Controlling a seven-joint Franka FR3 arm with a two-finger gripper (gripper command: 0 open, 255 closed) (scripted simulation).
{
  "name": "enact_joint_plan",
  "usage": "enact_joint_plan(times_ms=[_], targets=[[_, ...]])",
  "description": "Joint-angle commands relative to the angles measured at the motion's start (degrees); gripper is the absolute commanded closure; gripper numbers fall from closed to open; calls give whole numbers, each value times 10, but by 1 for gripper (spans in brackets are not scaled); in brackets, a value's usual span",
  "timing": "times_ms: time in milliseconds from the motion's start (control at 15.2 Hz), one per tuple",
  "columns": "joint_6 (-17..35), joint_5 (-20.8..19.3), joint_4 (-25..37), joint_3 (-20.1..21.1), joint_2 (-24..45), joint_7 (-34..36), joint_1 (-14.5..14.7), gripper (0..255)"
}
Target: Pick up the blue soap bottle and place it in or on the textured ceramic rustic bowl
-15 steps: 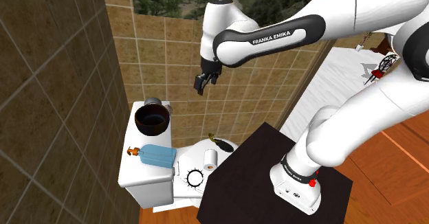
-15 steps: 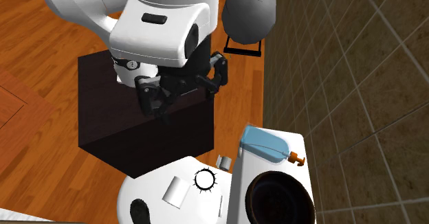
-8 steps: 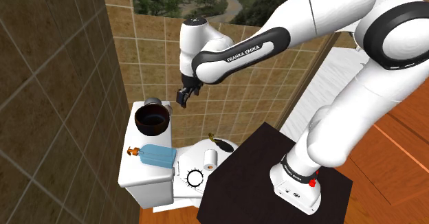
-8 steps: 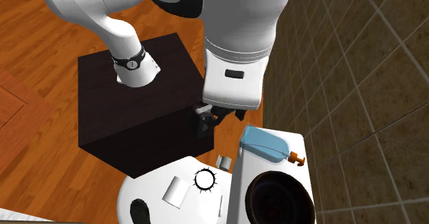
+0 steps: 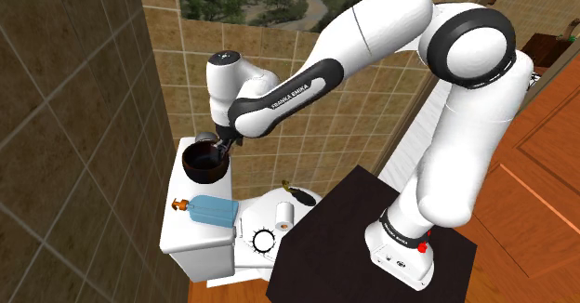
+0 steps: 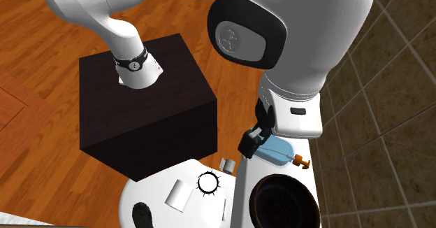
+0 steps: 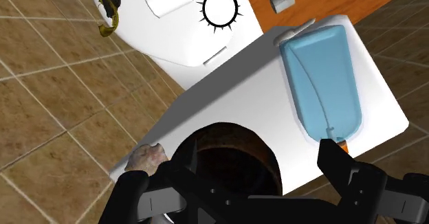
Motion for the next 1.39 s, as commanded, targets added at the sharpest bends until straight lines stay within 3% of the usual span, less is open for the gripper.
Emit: enact_joint_plan(times_ms=[0, 528, 990, 1320], targets=[[8, -17, 30, 1, 43, 11, 12, 0], [9, -67, 174, -2, 205, 37, 71, 0], [-15, -90, 336, -7, 353, 34, 127, 0], [-3, -96, 357, -13, 387, 35, 133, 0]])
